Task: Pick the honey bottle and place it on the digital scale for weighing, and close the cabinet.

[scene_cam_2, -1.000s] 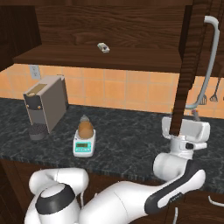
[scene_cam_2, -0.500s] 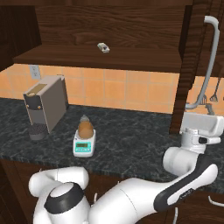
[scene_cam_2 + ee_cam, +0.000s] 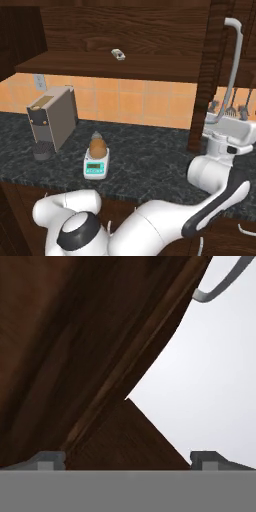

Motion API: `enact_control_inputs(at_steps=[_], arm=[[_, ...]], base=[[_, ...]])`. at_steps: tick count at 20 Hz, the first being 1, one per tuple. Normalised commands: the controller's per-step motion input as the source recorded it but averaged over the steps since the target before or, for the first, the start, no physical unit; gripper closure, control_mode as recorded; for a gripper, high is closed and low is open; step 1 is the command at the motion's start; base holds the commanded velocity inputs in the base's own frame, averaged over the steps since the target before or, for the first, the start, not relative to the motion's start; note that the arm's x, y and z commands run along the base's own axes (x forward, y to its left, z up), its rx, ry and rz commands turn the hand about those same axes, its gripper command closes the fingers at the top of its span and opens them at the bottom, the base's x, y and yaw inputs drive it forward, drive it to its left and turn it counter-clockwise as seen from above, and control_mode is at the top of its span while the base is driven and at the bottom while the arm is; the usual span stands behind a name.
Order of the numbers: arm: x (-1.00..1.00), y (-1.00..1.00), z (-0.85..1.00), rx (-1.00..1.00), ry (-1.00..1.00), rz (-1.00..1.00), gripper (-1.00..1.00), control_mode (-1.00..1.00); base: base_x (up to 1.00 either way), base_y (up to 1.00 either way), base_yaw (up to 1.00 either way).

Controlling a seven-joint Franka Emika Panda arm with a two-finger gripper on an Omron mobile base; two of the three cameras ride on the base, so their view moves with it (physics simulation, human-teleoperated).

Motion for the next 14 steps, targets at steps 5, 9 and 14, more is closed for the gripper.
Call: enact_control_inputs(at_steps=[5,9,14], arm=[[-0.31,0.93,0.58,0.0,-0.26,0.04,-1.0,-1.0],[0.0,1.0,0.66,-0.05,-0.19,0.0,-1.0,-1.0],[0.08,1.0,0.81,-0.09,-0.15,0.0,-1.0,-1.0]], base=[[0.0,0.0,0.0],[0.0,0.0,0.0],[0.0,0.0,0.0]])
